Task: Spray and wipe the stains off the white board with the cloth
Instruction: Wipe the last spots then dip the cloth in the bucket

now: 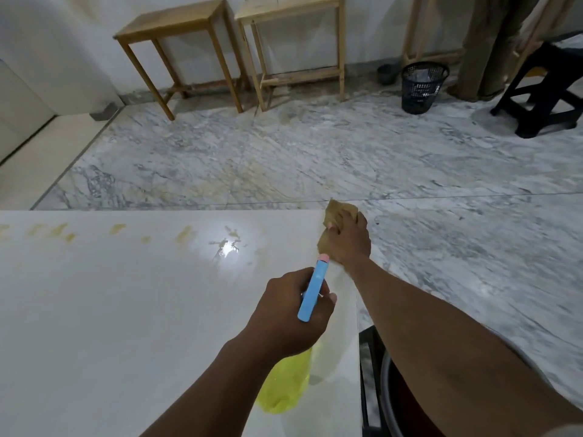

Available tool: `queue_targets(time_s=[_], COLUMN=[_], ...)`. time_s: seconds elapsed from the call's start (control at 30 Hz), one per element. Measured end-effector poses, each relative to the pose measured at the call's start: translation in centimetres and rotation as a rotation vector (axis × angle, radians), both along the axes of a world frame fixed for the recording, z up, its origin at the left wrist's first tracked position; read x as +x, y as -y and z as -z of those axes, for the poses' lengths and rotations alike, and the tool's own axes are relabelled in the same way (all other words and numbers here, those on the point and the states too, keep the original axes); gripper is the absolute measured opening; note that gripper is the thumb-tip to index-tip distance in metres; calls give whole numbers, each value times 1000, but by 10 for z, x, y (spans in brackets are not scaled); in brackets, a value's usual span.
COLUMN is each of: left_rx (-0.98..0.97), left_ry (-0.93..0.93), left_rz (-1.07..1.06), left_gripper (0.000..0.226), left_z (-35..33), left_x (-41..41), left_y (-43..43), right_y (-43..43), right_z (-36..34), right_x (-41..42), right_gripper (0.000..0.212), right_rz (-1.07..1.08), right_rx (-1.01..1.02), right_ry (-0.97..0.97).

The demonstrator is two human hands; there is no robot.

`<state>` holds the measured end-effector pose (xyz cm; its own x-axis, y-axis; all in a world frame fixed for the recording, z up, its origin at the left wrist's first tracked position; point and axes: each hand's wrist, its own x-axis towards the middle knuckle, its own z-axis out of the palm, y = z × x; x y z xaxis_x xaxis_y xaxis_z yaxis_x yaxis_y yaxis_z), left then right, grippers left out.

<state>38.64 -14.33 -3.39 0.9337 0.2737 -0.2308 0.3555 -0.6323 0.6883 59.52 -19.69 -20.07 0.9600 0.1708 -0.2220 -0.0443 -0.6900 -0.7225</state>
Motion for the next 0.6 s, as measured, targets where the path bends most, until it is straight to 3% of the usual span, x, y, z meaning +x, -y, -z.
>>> queue_targets(time_s=[0.23,0.6], left_rx=[-4,37], left_ry=[-21,-10], left_rz=[-12,0], left_gripper=[13,13], left_z=[1,-22], left_x=[-54,-245], left_y=[5,51], right_y=[34,114], right_z=[4,-3], right_x=[-71,-326], right_gripper=[51,51], right_rz=[-53,-75], right_rx=[61,49], right_ry=[-1,-46])
